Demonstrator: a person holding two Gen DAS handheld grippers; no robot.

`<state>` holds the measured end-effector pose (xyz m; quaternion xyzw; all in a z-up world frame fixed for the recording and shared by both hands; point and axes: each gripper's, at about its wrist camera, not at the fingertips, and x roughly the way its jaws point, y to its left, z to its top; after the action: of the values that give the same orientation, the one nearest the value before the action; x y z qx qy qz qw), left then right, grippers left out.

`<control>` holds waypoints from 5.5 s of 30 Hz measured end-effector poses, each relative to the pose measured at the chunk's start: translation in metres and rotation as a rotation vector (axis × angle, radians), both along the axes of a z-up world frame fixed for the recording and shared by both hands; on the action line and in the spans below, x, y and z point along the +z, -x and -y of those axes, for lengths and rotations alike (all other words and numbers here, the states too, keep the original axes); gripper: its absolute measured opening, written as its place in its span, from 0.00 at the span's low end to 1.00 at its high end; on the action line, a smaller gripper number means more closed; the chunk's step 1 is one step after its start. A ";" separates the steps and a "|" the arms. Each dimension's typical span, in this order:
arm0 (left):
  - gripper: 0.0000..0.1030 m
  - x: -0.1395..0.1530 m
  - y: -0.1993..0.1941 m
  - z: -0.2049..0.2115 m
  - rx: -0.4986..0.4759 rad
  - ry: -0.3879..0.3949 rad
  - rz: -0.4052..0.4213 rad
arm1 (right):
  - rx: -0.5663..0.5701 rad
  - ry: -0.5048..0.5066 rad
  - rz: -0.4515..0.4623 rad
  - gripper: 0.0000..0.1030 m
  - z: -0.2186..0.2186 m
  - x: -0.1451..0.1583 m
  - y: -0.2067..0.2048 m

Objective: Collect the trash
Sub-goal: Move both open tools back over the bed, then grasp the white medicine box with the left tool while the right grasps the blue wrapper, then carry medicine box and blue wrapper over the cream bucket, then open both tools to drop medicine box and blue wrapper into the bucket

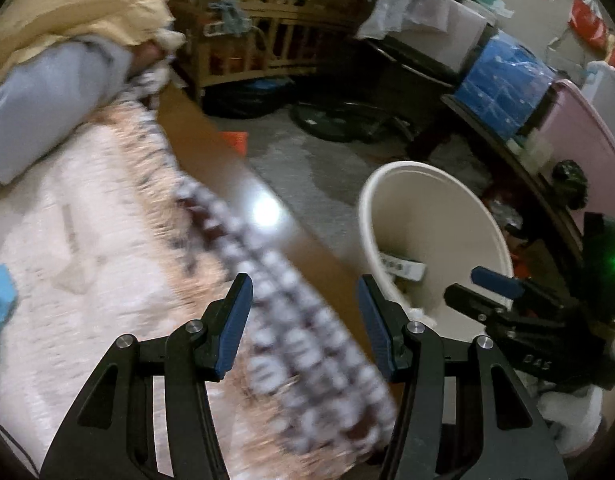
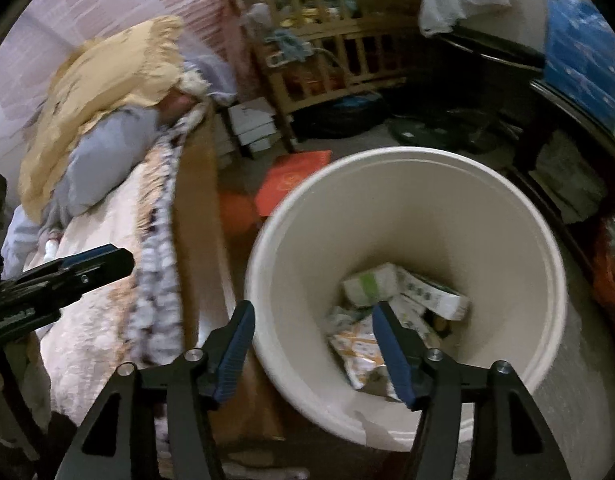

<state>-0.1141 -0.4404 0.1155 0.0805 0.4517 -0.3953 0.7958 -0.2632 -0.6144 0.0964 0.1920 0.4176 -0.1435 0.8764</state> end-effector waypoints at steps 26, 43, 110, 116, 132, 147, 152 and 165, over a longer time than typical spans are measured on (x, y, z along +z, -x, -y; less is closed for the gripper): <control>0.51 -0.067 -0.039 -0.357 0.538 -0.213 -0.117 | 0.542 0.007 -0.018 0.64 -0.241 0.006 -0.138; 0.51 -0.084 -0.155 -0.437 0.730 -0.015 -0.204 | 0.652 -0.063 -0.089 0.68 -0.313 -0.019 -0.239; 0.44 -0.013 -0.067 -0.260 0.386 -0.046 -0.004 | 0.552 -0.060 0.049 0.33 -0.257 0.016 -0.168; 0.44 0.006 -0.041 -0.203 0.293 -0.047 0.036 | 0.461 -0.045 0.079 0.33 -0.204 0.033 -0.126; 0.44 0.024 0.010 -0.041 0.037 -0.048 0.073 | 0.163 0.005 0.078 0.33 -0.052 0.038 -0.030; 0.44 0.011 0.034 0.068 -0.084 -0.065 0.055 | -0.071 -0.018 0.054 0.33 0.047 0.015 0.018; 0.45 0.003 0.034 0.092 -0.112 -0.045 0.012 | -0.123 -0.005 0.042 0.36 0.063 0.006 0.024; 0.65 0.009 0.044 0.095 -0.117 0.058 0.000 | -0.210 0.094 0.071 0.60 0.060 0.019 0.046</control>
<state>-0.1578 -0.5350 0.1246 0.0835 0.4345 -0.4540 0.7734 -0.3088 -0.6745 0.1159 0.1984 0.3569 -0.2469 0.8788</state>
